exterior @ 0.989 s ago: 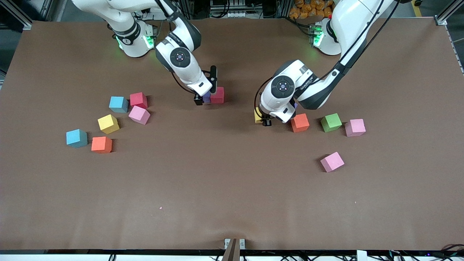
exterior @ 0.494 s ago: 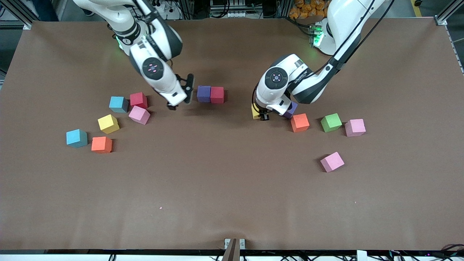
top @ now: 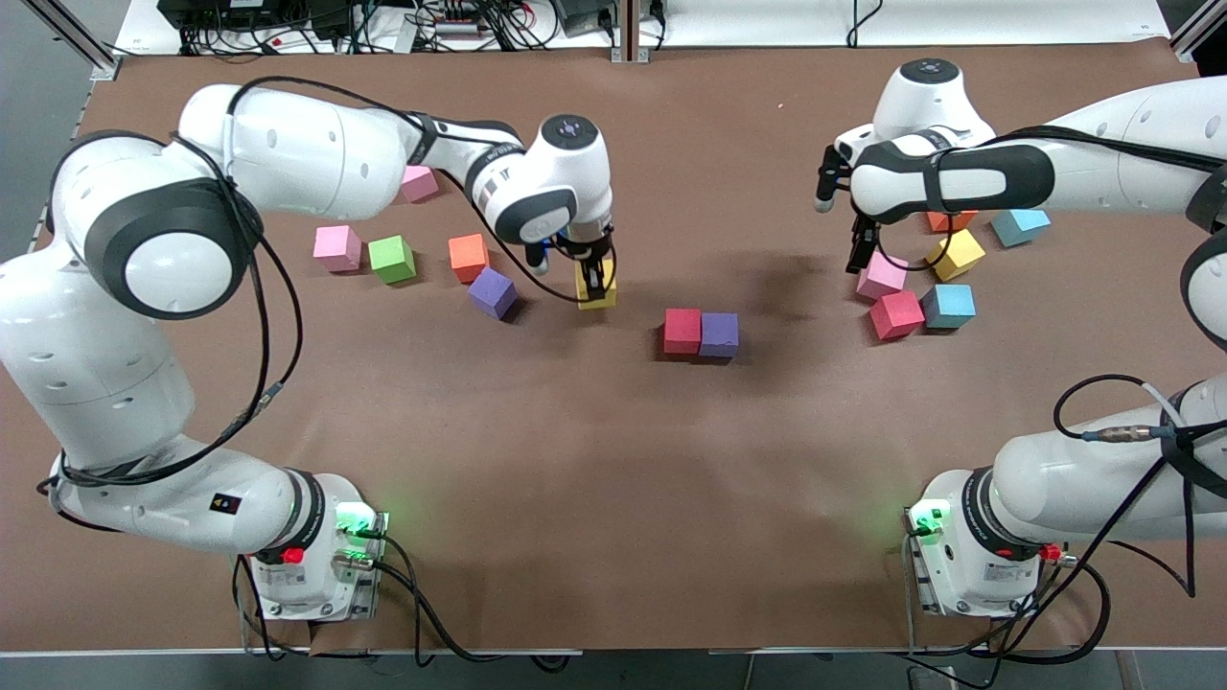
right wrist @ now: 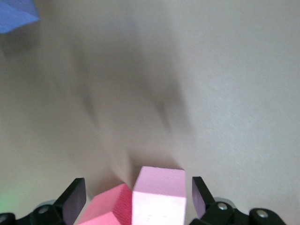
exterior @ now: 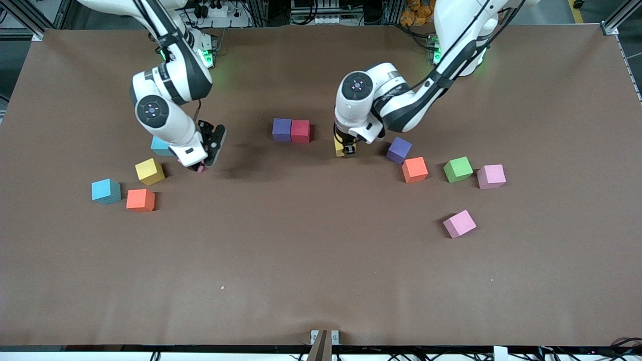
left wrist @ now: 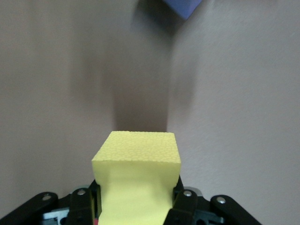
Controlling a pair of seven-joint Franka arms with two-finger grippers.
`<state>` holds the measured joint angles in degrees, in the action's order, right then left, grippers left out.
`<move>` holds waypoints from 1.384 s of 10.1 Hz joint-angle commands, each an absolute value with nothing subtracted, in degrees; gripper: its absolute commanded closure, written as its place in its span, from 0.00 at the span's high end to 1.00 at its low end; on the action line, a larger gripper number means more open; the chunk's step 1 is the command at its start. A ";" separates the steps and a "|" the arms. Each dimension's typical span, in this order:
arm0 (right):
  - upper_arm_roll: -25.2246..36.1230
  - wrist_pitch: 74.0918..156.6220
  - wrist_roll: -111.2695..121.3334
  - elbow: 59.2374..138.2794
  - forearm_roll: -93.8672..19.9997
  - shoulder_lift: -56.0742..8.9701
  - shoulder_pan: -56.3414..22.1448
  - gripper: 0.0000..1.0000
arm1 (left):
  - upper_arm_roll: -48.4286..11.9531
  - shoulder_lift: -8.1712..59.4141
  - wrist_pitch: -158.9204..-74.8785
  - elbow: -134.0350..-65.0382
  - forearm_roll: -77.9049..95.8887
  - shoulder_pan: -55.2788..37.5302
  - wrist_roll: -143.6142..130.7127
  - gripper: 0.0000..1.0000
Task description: Form number 2 with 11 blocks
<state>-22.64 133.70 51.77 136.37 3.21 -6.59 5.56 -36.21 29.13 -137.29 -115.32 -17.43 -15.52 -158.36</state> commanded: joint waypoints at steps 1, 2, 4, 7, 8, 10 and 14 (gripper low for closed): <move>-23.38 137.71 52.03 137.90 6.14 -7.90 10.61 1.00 | -36.12 30.06 -139.56 -115.66 -21.27 -18.71 -168.75 0.21; -23.38 137.81 52.29 137.99 6.15 -8.08 11.77 1.00 | -36.12 30.41 -140.09 -115.40 -21.27 -19.68 -169.27 0.21; -23.29 140.34 52.38 140.52 6.85 -8.61 13.26 1.00 | -36.04 31.28 -140.88 -114.79 -21.27 -20.30 -170.41 0.21; -22.94 146.69 52.12 142.82 11.25 -10.37 13.45 1.00 | -35.42 32.69 -142.29 -113.57 -21.27 -22.14 -171.73 0.22; -22.85 147.56 52.03 142.91 11.25 -10.98 13.45 1.00 | -35.42 34.35 -142.29 -111.99 -21.62 -22.41 -172.78 0.22; -22.76 146.87 52.03 142.82 11.25 -11.51 13.54 1.00 | -35.33 35.51 -142.21 -111.18 -26.08 -23.38 -177.42 0.22; -21.71 147.48 52.47 142.82 11.25 -13.26 14.41 1.00 | -35.33 36.30 -142.21 -111.18 -27.25 -24.43 -178.59 0.21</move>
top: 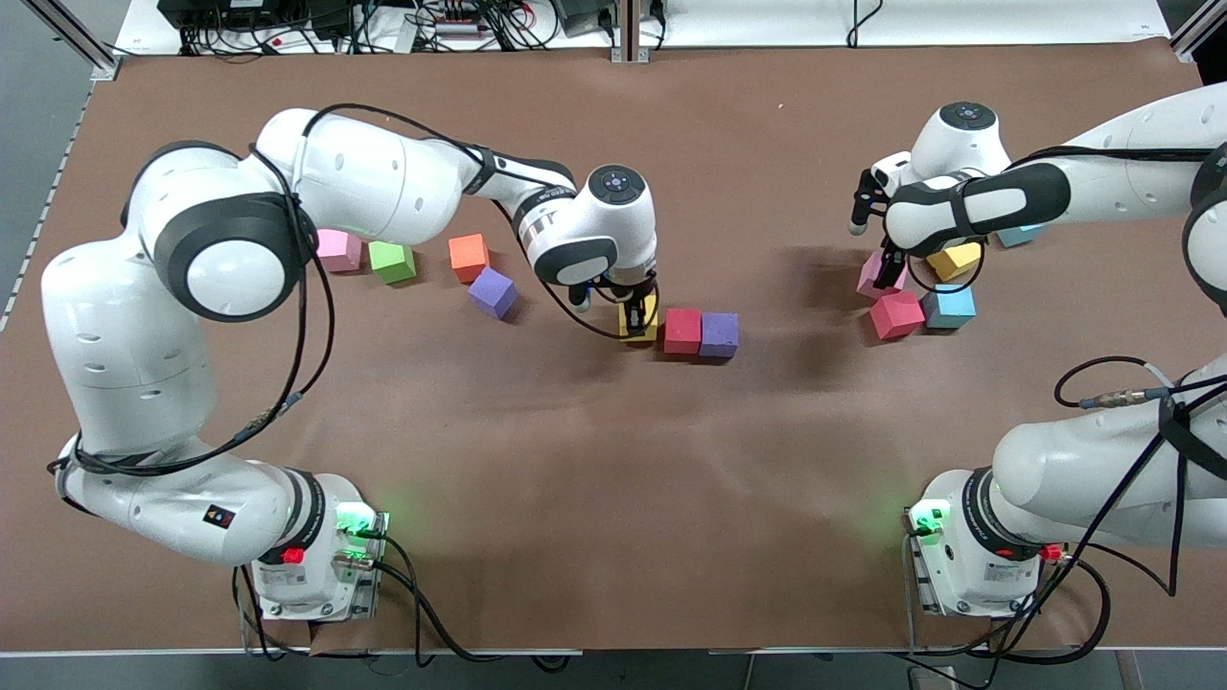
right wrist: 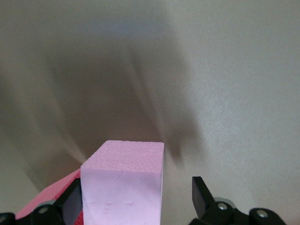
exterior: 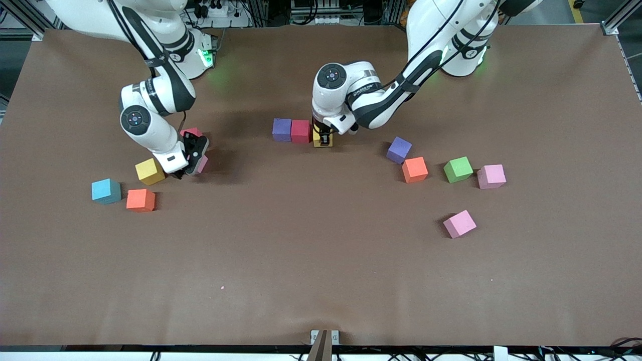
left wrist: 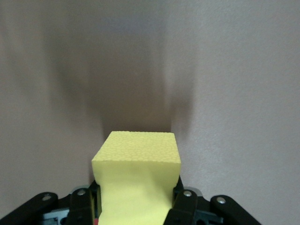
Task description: Form number 2 with 11 blocks
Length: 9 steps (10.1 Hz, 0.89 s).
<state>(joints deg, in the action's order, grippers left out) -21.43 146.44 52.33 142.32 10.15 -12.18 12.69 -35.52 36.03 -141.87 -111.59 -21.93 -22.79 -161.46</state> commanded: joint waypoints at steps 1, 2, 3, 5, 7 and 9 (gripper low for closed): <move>-21.71 148.18 52.47 142.74 11.16 -13.97 14.41 1.00 | -35.33 36.39 -142.29 -111.18 -27.25 -24.87 -178.59 0.21; -21.62 149.05 52.47 142.82 11.16 -14.58 14.33 1.00 | -35.33 36.47 -142.21 -111.18 -27.25 -25.22 -179.03 0.21; -21.62 149.85 52.56 142.82 11.25 -15.29 14.33 1.00 | -35.33 36.47 -142.21 -111.18 -27.25 -25.22 -179.03 0.22; -21.62 150.12 52.47 142.74 11.25 -15.64 14.41 0.75 | -35.33 37.09 -142.29 -111.09 -27.59 -25.66 -179.03 0.22; -21.62 149.94 52.47 142.73 11.25 -15.47 14.41 0.45 | -35.33 37.53 -142.38 -110.92 -27.95 -25.84 -179.12 0.22; -21.62 149.33 52.65 142.65 11.16 -13.90 14.68 0.39 | -35.25 38.49 -142.38 -109.86 -28.74 -25.93 -179.21 0.22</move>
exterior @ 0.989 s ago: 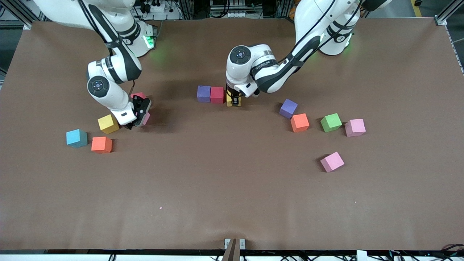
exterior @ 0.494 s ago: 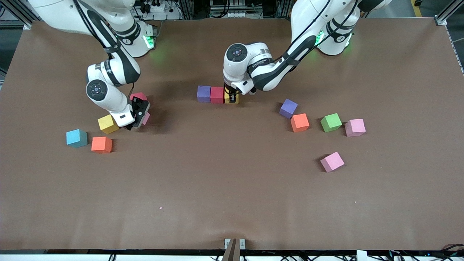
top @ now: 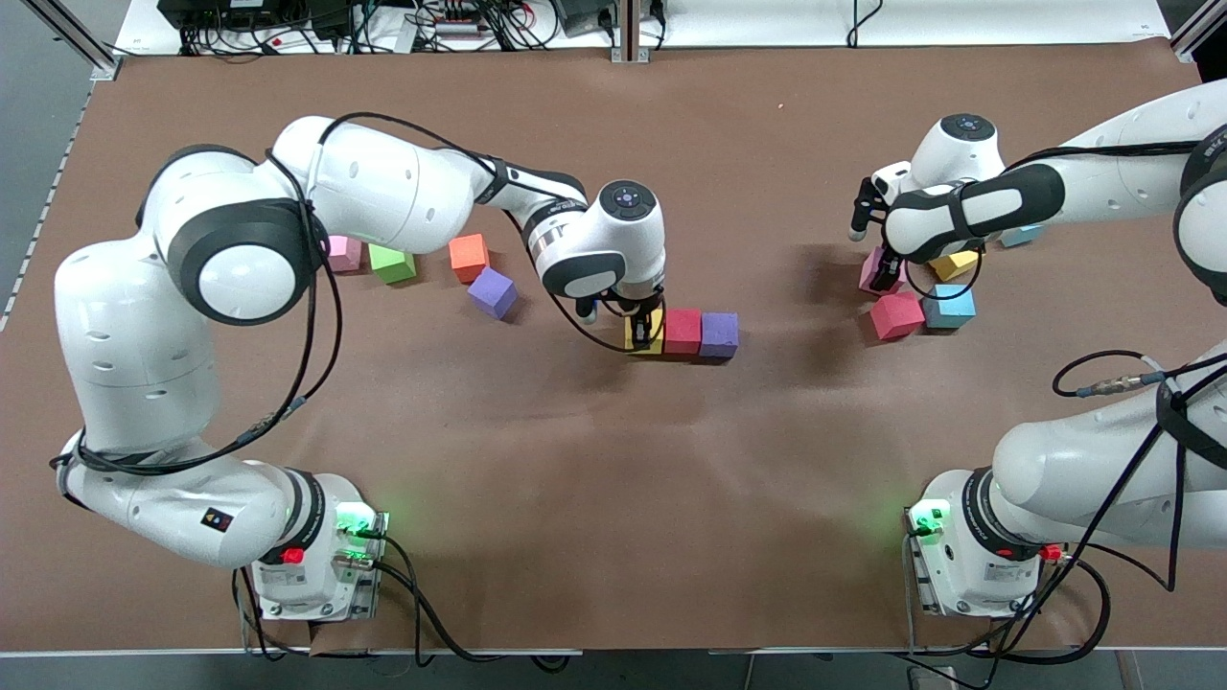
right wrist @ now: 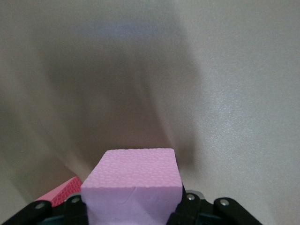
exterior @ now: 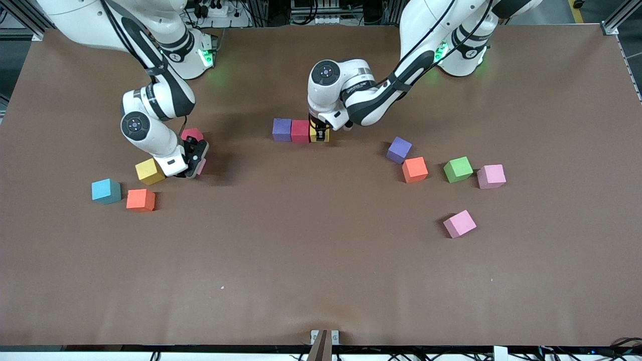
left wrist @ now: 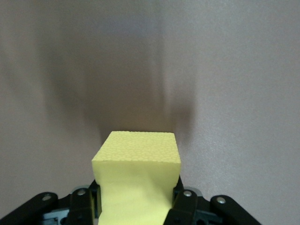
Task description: Form number 2 with 11 blocks
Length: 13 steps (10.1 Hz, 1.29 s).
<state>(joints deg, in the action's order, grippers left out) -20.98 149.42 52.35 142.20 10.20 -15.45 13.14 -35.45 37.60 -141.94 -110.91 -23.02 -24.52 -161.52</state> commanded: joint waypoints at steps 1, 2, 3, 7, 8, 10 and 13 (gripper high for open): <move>-21.62 149.24 52.56 142.56 10.99 -13.28 14.76 0.39 | -34.90 38.50 -142.38 -109.43 -28.74 -26.10 -179.21 0.22; -21.62 149.33 52.38 141.86 10.73 -12.58 14.59 0.39 | -34.81 38.67 -142.38 -109.25 -28.74 -26.36 -179.12 0.24; -21.71 149.33 52.30 140.81 10.29 -11.96 14.07 0.39 | -34.80 38.76 -142.38 -108.90 -28.91 -26.45 -179.12 0.40; -21.80 149.06 52.29 135.97 10.28 -12.31 14.15 0.39 | -34.80 37.97 -141.51 -108.72 -29.36 -27.24 -178.77 1.00; -21.80 147.50 52.38 134.84 10.28 -12.65 14.59 0.39 | -34.89 37.53 -139.85 -108.63 -29.36 -27.33 -178.77 1.00; -21.80 145.02 52.21 132.90 10.28 -12.75 14.86 0.39 | -34.89 35.96 -138.00 -108.63 -29.36 -26.72 -178.24 1.00; -22.15 140.10 51.77 130.96 10.20 -12.04 14.33 0.39 | -35.33 33.84 -133.96 -108.54 -29.09 -24.79 -177.80 1.00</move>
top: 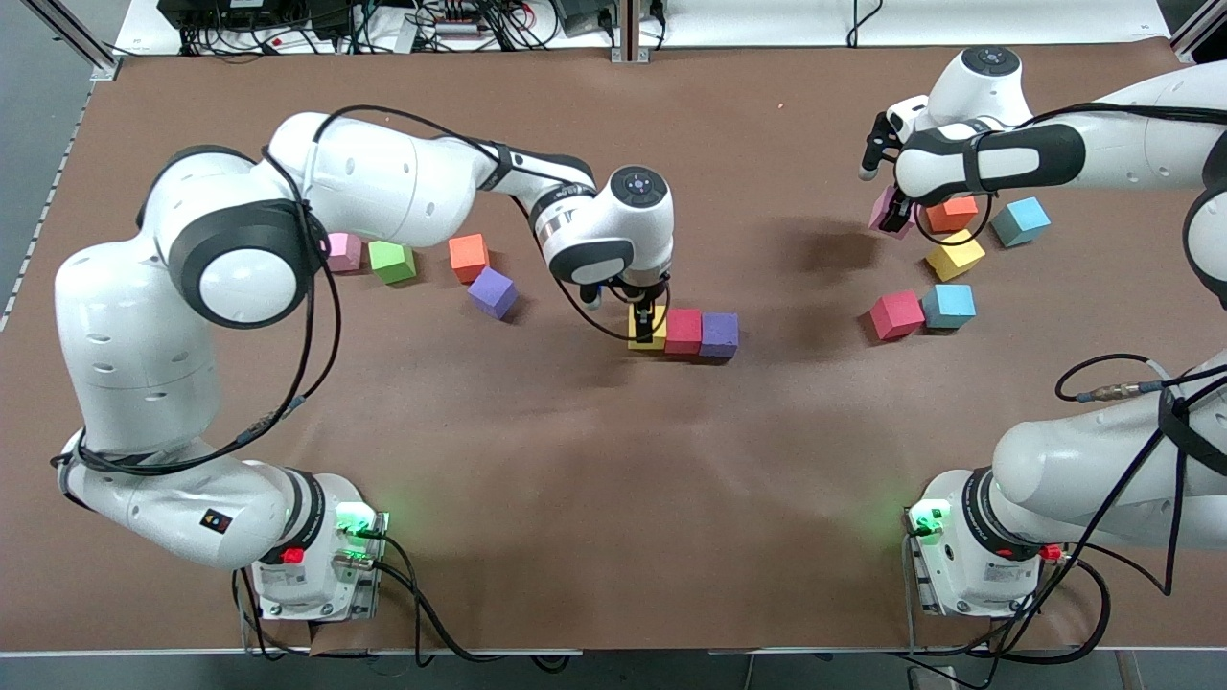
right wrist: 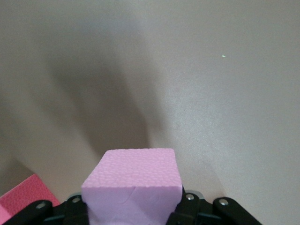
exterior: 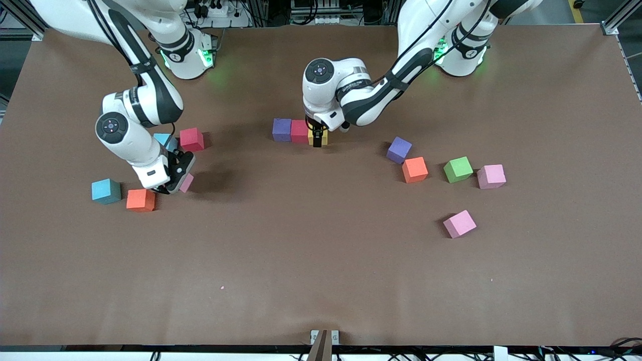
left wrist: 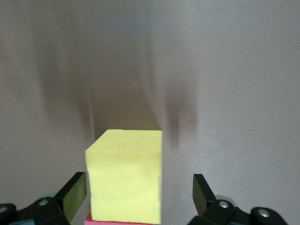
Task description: Form number 2 with 11 blocks
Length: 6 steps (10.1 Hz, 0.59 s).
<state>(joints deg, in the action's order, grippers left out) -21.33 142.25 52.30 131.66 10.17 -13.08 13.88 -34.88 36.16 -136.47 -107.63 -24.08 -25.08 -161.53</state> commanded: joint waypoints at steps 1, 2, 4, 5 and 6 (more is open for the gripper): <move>-22.15 140.10 51.85 130.70 10.20 -12.04 14.24 0.39 | -35.42 32.97 -132.73 -108.63 -29.00 -23.83 -177.19 1.00; -22.15 140.01 51.86 130.08 10.20 -12.04 14.24 0.39 | -35.51 32.35 -131.41 -108.72 -28.92 -22.95 -175.62 1.00; -22.24 138.79 51.77 128.51 10.20 -12.48 14.24 0.39 | -35.51 29.55 -130.52 -111.17 -28.83 -19.62 -171.06 1.00; -22.24 138.52 51.59 128.06 10.20 -12.57 14.24 0.39 | -35.51 27.44 -130.34 -112.92 -28.83 -16.47 -168.08 1.00; -22.24 137.91 51.68 128.06 10.20 -12.39 14.24 0.39 | -35.59 25.16 -130.34 -114.42 -28.74 -13.22 -165.96 1.00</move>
<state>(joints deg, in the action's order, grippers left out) -21.66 139.52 52.26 128.54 10.17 -13.05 13.85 -34.71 30.29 -130.71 -110.05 -25.82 -17.07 -158.41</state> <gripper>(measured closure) 0.427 0.000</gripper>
